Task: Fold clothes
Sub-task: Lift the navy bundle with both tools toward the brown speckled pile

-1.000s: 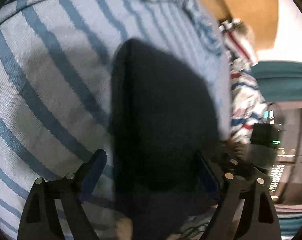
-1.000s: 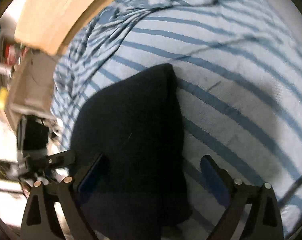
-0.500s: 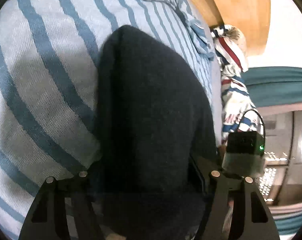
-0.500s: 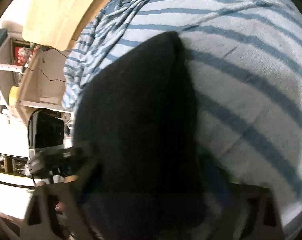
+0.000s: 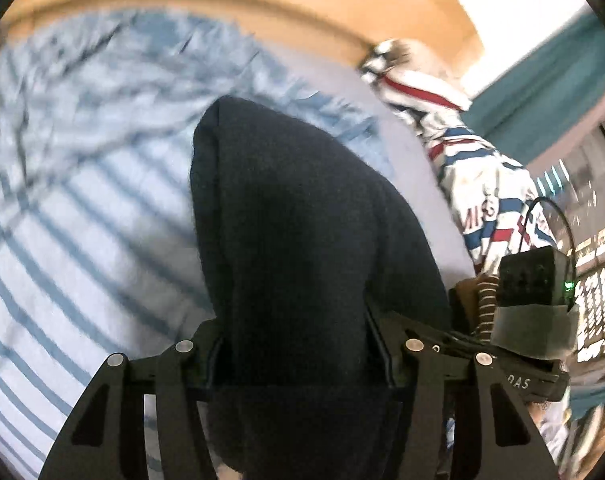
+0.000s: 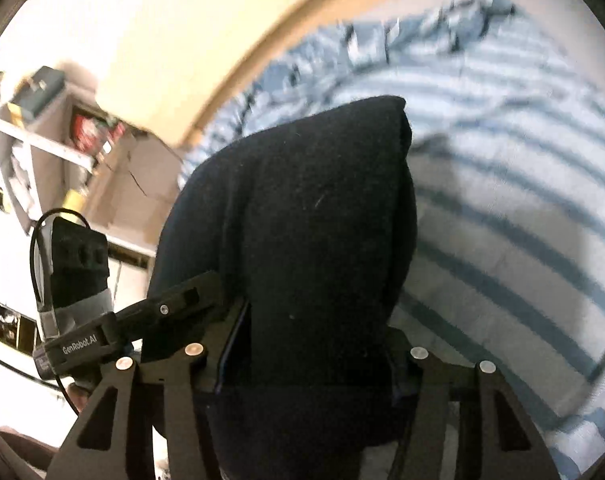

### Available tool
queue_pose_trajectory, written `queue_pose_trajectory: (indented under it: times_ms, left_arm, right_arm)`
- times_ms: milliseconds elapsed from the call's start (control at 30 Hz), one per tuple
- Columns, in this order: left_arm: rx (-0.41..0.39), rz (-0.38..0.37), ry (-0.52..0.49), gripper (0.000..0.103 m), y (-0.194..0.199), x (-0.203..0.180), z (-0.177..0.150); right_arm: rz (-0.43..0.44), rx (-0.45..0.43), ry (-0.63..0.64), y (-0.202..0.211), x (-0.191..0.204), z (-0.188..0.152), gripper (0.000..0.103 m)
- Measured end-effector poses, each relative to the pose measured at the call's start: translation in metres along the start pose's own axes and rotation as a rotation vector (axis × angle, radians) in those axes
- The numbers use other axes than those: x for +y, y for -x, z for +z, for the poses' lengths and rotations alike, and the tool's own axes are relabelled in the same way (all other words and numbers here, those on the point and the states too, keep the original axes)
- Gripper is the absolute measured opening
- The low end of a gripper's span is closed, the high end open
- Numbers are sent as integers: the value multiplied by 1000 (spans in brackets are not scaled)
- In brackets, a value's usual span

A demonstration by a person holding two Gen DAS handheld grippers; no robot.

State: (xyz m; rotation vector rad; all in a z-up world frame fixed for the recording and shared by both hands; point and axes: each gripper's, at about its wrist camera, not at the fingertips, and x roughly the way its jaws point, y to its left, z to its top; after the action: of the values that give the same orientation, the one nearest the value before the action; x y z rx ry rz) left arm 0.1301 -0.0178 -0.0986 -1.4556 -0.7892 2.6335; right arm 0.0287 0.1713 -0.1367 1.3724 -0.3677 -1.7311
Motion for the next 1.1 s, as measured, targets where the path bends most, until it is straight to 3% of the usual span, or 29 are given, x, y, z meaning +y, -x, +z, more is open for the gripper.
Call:
queue_pose_trajectory:
  times_ms: [100, 200, 400, 600, 900, 1100]
  left_arm:
    - [-60, 4, -112, 58, 19, -35, 12]
    - [-76, -44, -180, 58, 35, -59, 24]
    - [-29, -180, -307, 58, 52, -113, 51]
    - [34, -254, -497, 58, 65, -197, 58]
    - [184, -393, -472, 58, 84, -311, 62]
    - [323, -444, -435, 58, 67, -373, 45]
  right_arm:
    - [-44, -100, 33, 35, 20, 4, 58]
    - [-69, -184, 38, 73, 32, 5, 58]
    - [-163, -339, 16, 141, 58, -7, 58]
    - [-213, -449, -80, 220, 62, -25, 58]
    - [-305, -477, -102, 349, 74, -30, 58]
    - [-341, -480, -162, 418, 62, -49, 58]
